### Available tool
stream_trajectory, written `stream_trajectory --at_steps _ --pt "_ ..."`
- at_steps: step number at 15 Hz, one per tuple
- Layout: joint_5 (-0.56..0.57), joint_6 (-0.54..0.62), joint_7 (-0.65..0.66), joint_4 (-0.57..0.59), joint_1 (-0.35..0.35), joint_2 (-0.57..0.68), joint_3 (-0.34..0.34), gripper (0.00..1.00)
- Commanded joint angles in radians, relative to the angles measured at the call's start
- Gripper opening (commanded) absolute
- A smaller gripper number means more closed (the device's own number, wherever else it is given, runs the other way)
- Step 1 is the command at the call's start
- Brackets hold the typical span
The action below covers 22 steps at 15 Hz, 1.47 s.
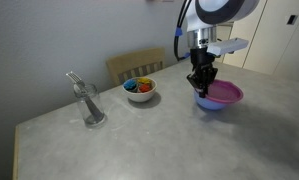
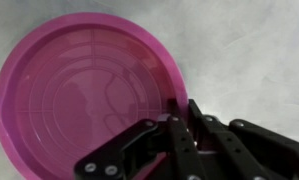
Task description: Put the pink plate on the table
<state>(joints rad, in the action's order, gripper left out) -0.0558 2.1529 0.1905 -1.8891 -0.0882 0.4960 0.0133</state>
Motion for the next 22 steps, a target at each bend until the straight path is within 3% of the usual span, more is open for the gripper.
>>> stream_trajectory --at_steps 1,10,22 --pt "0.028 -0.083 0.012 -0.011 -0.009 -0.058 -0.004 0.03" --pt "0.109 -0.285 0.002 0.056 -0.057 -0.109 0.025 0.03" --pt "0.071 -0.309 -0.204 0.276 -0.119 0.092 0.147 0.03"
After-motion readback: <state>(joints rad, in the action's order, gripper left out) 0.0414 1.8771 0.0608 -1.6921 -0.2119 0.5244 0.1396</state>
